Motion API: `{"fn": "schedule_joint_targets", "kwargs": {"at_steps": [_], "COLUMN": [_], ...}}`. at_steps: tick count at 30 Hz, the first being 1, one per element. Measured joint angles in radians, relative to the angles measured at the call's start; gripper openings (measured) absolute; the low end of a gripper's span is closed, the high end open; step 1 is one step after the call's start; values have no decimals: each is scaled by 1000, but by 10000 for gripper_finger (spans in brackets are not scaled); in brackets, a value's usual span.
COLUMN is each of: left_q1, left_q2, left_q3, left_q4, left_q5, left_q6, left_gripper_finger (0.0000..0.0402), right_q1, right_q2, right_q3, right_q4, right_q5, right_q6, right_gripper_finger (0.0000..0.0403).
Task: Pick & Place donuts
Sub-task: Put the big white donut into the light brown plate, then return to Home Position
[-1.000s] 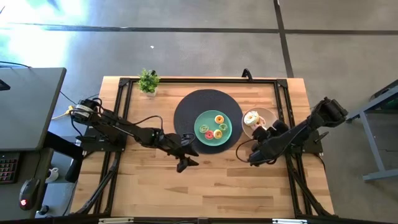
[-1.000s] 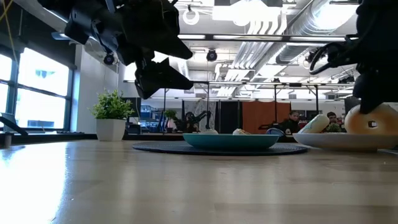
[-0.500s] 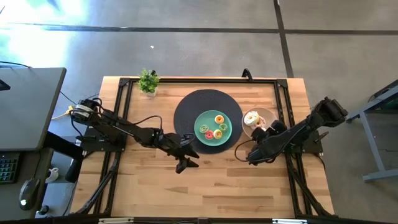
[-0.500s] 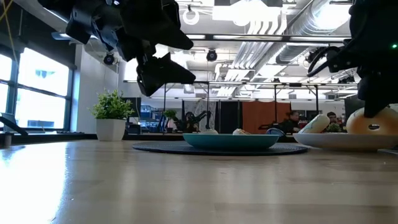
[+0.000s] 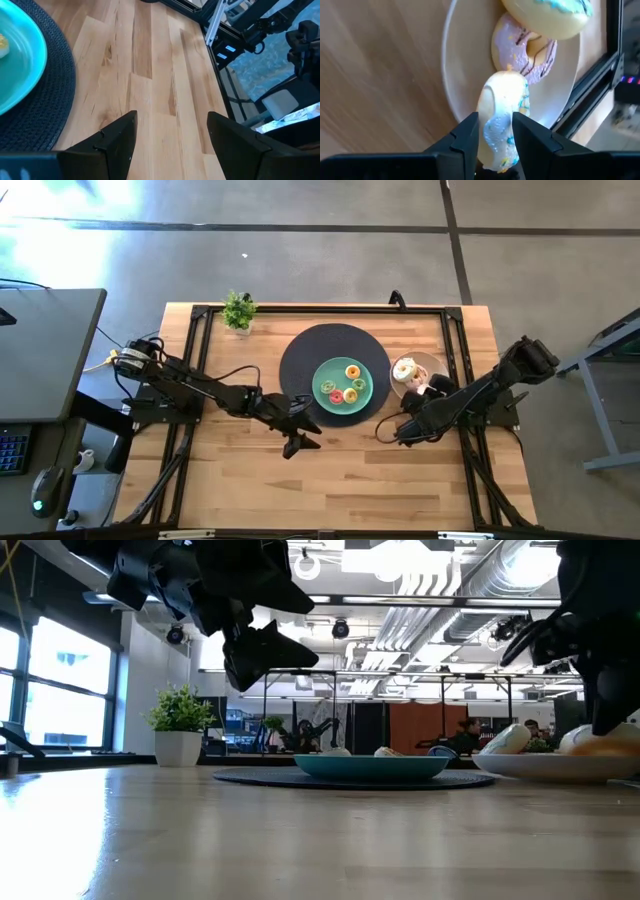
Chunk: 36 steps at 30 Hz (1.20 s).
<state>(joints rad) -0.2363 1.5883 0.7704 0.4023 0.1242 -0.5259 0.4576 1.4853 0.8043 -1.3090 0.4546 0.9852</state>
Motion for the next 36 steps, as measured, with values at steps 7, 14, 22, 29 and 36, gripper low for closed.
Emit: {"fn": "schedule_joint_targets", "kwargs": {"at_steps": [7,14,22,29,36], "left_q1": [0,0,1,1,1], "left_q2": [0,0,0,-142,-455], "left_q3": [0,0,0,6,3], "left_q4": [0,0,0,-75,-426], "left_q5": [0,0,12,-18,-89], "left_q6": [0,1,30,208,302], "left_gripper_finger": [239,239,239,239,239], "right_q1": [0,0,0,0,43], "right_q2": [0,0,0,0,-29], "right_q3": [0,0,48,301,519], "right_q4": [28,14,-9,-145,-142], "right_q5": [46,-17,-15,94,331], "right_q6": [-11,-1,1,-104,-364], "right_gripper_finger": [115,115,115,115,114]}}
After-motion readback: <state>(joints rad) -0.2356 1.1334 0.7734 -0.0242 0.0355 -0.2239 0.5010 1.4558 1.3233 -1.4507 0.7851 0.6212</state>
